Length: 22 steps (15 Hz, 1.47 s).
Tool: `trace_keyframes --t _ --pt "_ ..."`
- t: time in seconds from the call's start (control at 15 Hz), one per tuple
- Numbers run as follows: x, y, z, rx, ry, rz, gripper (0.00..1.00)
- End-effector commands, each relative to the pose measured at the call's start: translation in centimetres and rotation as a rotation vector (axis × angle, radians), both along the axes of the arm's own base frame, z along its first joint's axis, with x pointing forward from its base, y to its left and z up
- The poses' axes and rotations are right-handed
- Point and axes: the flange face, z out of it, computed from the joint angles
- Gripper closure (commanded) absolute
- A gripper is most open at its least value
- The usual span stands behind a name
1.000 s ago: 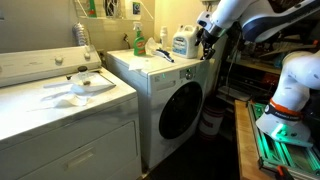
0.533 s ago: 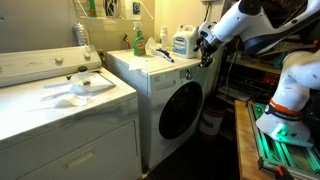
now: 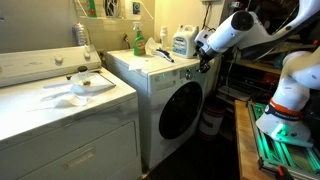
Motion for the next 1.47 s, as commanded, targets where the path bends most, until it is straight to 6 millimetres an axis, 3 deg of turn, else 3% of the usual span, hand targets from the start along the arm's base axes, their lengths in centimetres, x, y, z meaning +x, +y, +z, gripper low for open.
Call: trace_keyframes --t 0.0,0.73,1.07,1.13,1.4 --pt "0.3 1.6 -3.2 -0.09 -0.096 -0.01 0.0" --pt "0.7 2.8 -14.0 -0.323 -0.416 -0.049 0.0" --pt "2.2 2.7 -17.9 -0.441 -0.539 -0.049 0.0" --pt "1.3 2.7 -15.9 -0.4 -0.499 -0.065 0.0" --pt "2.3 2.8 -17.7 -0.434 -0.515 -0.065 0.0"
